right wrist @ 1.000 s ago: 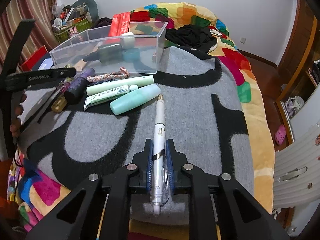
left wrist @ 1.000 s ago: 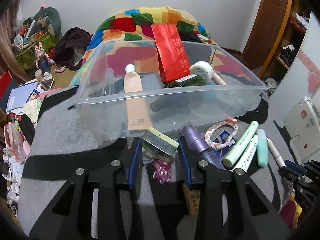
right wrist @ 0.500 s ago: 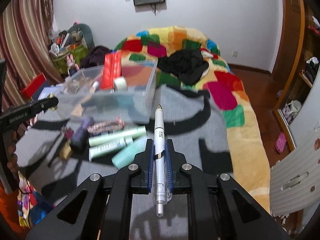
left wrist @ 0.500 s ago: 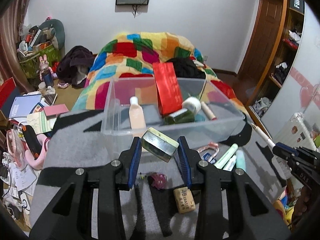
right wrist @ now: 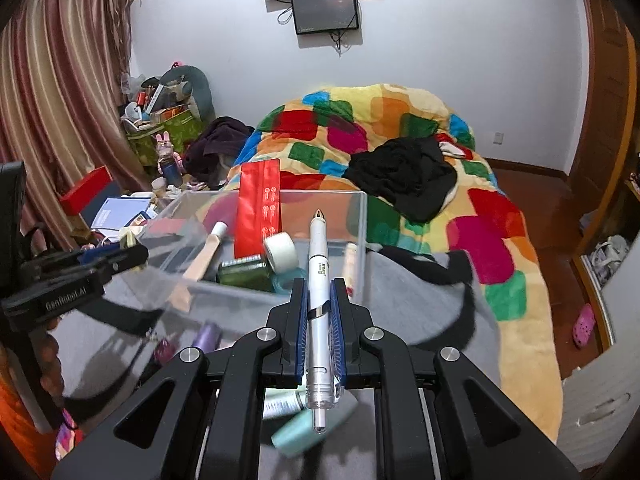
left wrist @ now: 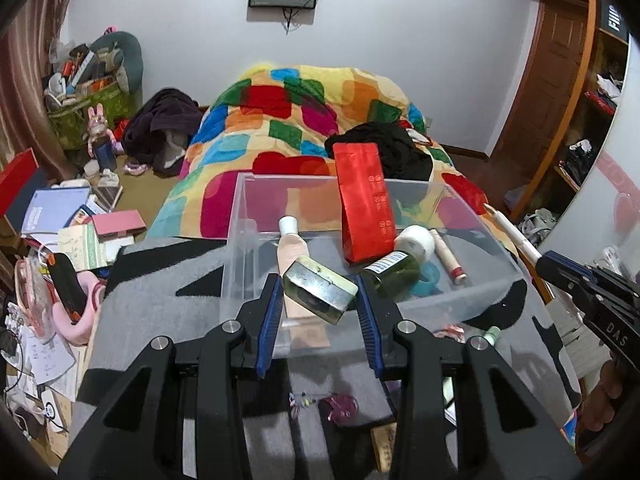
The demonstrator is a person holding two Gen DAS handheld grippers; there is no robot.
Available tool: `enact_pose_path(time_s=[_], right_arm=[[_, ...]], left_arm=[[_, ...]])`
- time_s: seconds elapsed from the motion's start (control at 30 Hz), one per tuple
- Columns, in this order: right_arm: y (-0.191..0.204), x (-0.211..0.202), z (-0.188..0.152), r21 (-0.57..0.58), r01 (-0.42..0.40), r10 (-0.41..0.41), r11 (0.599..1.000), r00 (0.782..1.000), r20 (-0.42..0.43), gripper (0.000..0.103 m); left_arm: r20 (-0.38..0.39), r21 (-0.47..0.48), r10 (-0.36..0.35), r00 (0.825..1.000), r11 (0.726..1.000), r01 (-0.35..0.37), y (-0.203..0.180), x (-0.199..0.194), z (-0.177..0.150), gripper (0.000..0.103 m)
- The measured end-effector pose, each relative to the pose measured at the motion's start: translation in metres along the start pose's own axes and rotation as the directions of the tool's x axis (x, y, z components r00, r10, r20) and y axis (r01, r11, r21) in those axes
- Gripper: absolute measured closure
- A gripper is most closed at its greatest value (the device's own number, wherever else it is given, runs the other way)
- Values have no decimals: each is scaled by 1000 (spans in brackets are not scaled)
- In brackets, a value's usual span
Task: Organize objects
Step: 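Drop the green box into the clear box with the left tool while the right tool drops the pen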
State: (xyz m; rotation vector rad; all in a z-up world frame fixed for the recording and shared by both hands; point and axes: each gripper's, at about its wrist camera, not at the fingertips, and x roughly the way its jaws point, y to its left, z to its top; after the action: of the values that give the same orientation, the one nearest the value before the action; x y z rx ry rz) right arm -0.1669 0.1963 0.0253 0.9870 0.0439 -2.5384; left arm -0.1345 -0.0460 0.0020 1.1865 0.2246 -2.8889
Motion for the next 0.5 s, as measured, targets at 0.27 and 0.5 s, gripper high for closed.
enact_pose_path(time_s=[0.27, 0.5], right_arm=[[-2, 51, 18, 33, -2, 5, 999, 996, -90, 93], [7, 76, 18, -5, 25, -25, 1000, 991, -135, 93]], left_arm=[[-31, -3, 4, 999, 1000, -4, 0, 19, 6, 67], [-50, 23, -1, 999, 1000, 2, -8, 27, 5, 67]])
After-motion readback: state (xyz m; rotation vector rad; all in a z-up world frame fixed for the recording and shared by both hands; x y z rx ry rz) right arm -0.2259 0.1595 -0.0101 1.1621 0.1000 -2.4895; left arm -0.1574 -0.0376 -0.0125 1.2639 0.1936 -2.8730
